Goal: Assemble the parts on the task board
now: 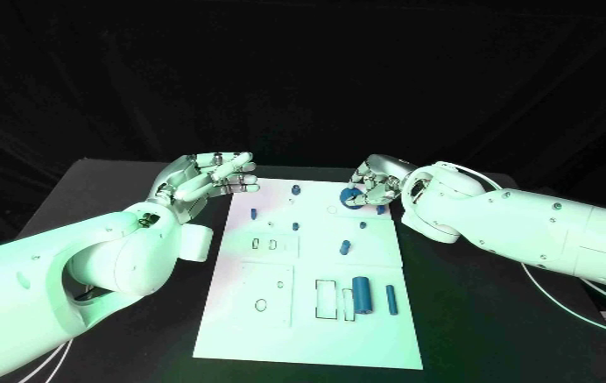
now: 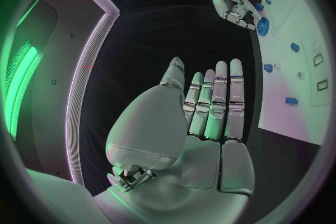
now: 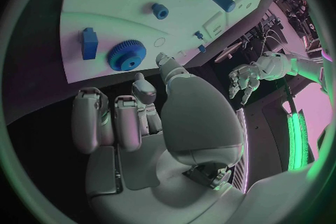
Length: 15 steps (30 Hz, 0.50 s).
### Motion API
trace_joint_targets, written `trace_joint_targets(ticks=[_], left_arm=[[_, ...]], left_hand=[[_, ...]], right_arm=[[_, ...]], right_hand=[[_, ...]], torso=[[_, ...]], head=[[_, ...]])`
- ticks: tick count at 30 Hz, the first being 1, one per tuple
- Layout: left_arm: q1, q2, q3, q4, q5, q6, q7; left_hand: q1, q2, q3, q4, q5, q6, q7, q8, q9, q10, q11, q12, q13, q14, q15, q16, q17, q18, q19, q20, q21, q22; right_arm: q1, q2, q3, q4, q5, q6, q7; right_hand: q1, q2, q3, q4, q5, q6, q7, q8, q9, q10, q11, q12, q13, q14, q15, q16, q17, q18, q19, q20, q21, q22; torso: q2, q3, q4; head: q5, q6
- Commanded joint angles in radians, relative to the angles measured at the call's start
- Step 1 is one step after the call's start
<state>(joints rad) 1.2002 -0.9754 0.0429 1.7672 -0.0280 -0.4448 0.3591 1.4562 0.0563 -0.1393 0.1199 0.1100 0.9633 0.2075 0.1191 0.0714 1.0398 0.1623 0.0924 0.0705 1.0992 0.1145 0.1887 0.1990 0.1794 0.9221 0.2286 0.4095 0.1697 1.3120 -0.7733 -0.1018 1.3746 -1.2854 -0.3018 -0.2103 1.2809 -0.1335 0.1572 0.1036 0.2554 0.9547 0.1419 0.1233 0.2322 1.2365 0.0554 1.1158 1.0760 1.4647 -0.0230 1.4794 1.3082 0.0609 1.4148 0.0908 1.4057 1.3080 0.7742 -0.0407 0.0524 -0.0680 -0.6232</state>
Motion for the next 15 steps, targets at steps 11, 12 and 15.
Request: trace_joint_targets(ticks=[11, 12, 15], left_arm=[[0.001, 0.001, 0.001, -0.005, 0.002, 0.021, 0.0], [0.001, 0.001, 0.001, -0.006, 0.002, 0.022, 0.0], [0.001, 0.002, 0.001, -0.007, 0.002, 0.023, -0.001]], left_hand=[[-0.001, 0.007, 0.0, -0.009, 0.001, 0.001, 0.003, -0.004, 0.0, 0.002, 0.0, -0.004, 0.001, 0.003, 0.001, -0.003, 0.003, 0.003, -0.004, -0.001, 0.006, 0.002], [-0.001, 0.007, 0.0, -0.009, 0.001, 0.001, 0.003, -0.004, 0.0, 0.002, 0.0, -0.004, 0.001, 0.003, 0.001, -0.003, 0.003, 0.003, -0.004, -0.001, 0.006, 0.002], [-0.001, 0.007, 0.0, -0.009, 0.001, 0.001, 0.003, -0.004, 0.0, 0.002, 0.0, -0.004, 0.001, 0.003, 0.001, -0.003, 0.003, 0.003, -0.004, -0.001, 0.006, 0.002]], right_arm=[[-0.012, 0.019, 0.0, -0.041, -0.058, 0.016, -0.011], [-0.013, 0.019, 0.0, -0.043, -0.06, 0.012, -0.01], [-0.013, 0.02, 0.0, -0.045, -0.065, -0.001, -0.007]], right_hand=[[0.021, 0.003, -0.006, 0.002, 0.013, -0.018, 0.005, 0.005, 0.003, -0.011, 0.006, 0.004, 0.002, 0.071, 0.011, 0.006, 0.083, -0.004, -0.002, 0.005, -0.006, 0.028], [0.021, 0.003, -0.006, 0.002, 0.013, -0.018, 0.005, 0.005, 0.003, -0.011, 0.006, 0.004, 0.002, 0.071, 0.011, 0.006, 0.083, -0.004, -0.002, 0.005, -0.006, 0.028], [0.023, 0.005, -0.006, 0.003, 0.016, -0.019, 0.006, 0.005, 0.004, -0.008, 0.007, 0.01, 0.009, 0.071, 0.011, 0.007, 0.084, -0.004, 0.0, 0.005, -0.004, 0.03]], torso=[[0.0, 0.0004, -0.002], [0.0, 0.0001, -0.0013], [-0.001, -0.0006, 0.0002]], head=[[0.004, -0.004], [0.003, -0.004], [0.004, -0.004]])
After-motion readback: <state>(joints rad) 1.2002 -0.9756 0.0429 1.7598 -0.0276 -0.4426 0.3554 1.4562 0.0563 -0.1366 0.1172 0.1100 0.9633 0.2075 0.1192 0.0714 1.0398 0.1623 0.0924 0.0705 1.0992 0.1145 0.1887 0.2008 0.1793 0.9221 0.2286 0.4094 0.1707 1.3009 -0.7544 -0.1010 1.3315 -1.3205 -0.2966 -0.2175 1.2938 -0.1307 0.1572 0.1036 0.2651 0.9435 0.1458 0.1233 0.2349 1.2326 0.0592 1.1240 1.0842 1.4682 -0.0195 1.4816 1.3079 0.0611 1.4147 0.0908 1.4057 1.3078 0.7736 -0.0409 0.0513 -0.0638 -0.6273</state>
